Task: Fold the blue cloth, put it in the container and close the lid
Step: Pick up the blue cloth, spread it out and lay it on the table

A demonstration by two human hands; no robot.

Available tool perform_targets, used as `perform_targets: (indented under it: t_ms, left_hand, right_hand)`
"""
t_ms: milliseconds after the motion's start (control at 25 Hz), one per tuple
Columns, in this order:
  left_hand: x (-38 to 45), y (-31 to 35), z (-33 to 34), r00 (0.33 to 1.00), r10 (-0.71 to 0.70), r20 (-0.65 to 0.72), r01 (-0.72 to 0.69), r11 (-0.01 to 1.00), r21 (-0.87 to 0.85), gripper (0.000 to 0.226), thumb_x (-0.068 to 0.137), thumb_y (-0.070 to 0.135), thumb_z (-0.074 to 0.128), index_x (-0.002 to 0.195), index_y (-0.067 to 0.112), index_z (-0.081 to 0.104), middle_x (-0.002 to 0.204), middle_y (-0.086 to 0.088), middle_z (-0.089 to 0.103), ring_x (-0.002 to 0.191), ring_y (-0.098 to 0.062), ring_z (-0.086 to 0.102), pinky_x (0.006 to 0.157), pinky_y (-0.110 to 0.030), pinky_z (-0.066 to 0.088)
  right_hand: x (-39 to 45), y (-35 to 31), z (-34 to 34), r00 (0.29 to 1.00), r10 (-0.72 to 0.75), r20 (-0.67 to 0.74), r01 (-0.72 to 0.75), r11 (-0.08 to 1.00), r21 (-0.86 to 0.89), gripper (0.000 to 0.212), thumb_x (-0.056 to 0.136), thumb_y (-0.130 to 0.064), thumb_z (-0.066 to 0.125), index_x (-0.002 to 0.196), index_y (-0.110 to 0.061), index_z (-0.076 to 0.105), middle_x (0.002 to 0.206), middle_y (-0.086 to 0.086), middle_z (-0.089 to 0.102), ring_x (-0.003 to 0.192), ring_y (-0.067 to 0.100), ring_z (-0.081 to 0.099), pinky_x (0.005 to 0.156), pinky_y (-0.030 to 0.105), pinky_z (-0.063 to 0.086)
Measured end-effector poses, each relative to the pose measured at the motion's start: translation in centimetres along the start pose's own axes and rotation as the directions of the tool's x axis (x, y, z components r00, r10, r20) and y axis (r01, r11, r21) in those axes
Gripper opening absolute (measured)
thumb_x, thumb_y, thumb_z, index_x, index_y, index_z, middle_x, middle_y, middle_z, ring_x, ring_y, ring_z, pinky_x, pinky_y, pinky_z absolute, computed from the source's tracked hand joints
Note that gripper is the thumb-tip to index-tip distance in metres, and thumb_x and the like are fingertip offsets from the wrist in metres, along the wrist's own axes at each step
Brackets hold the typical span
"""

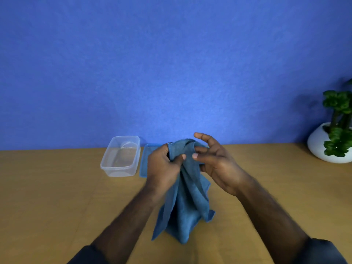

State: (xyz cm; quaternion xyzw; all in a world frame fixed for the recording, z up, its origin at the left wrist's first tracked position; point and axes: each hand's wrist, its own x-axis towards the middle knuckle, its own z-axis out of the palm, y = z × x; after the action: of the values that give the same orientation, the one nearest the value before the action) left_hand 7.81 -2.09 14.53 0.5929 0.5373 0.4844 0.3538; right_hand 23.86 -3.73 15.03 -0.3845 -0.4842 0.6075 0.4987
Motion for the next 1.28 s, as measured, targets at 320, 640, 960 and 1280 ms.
perform_targets:
  t_ms: [320, 640, 960, 1280]
  left_hand:
    - [1.5, -0.1, -1.8, 0.952, -0.298, 0.074, 0.3, 0.848, -0.436, 0.012, 0.085, 0.003, 0.068, 0.094, 0.006, 0.075, 0.087, -0.007, 0.079, 0.079, -0.02, 0.076, 0.066, -0.029, 0.058]
    - [1.8, 0.0, -3.0, 0.966, -0.256, 0.032, 0.249, 0.893, -0.374, 0.013, 0.088, 0.015, 0.069, 0.098, 0.008, 0.075, 0.093, -0.014, 0.078, 0.088, -0.029, 0.074, 0.084, -0.045, 0.06]
    - [2.0, 1.7, -4.4, 0.991, -0.093, 0.097, 0.12, 0.94, -0.321, 0.016, 0.093, 0.015, 0.064, 0.098, 0.004, 0.075, 0.101, -0.025, 0.074, 0.089, -0.029, 0.071, 0.087, -0.042, 0.057]
    - [2.1, 2.1, -4.0, 0.989, -0.082, 0.121, 0.121, 0.924, -0.363, 0.018, 0.085, 0.008, 0.073, 0.102, 0.004, 0.075, 0.097, -0.012, 0.079, 0.091, -0.025, 0.075, 0.075, -0.03, 0.061]
  right_hand:
    - [-1.7, 2.2, 0.1, 0.977, -0.149, -0.149, 0.054, 0.861, -0.506, 0.047, 0.084, 0.007, 0.063, 0.115, -0.026, 0.05, 0.093, 0.008, 0.069, 0.065, 0.025, 0.069, 0.053, 0.03, 0.053]
    - [-1.2, -2.0, 1.3, 0.98, -0.182, -0.077, 0.152, 0.943, -0.298, 0.008, 0.095, 0.005, 0.053, 0.095, -0.003, 0.057, 0.077, 0.025, 0.063, 0.062, 0.033, 0.072, 0.053, 0.037, 0.052]
    - [-0.6, -3.7, 1.2, 0.995, -0.094, 0.028, 0.093, 0.825, -0.557, 0.02, 0.094, 0.001, 0.056, 0.107, -0.01, 0.067, 0.094, 0.009, 0.075, 0.087, 0.017, 0.072, 0.078, 0.035, 0.057]
    - [0.3, -3.8, 1.7, 0.951, -0.301, -0.066, 0.21, 0.789, -0.577, 0.004, 0.079, -0.018, 0.079, 0.079, -0.018, 0.076, 0.08, -0.004, 0.07, 0.078, 0.008, 0.063, 0.073, 0.02, 0.047]
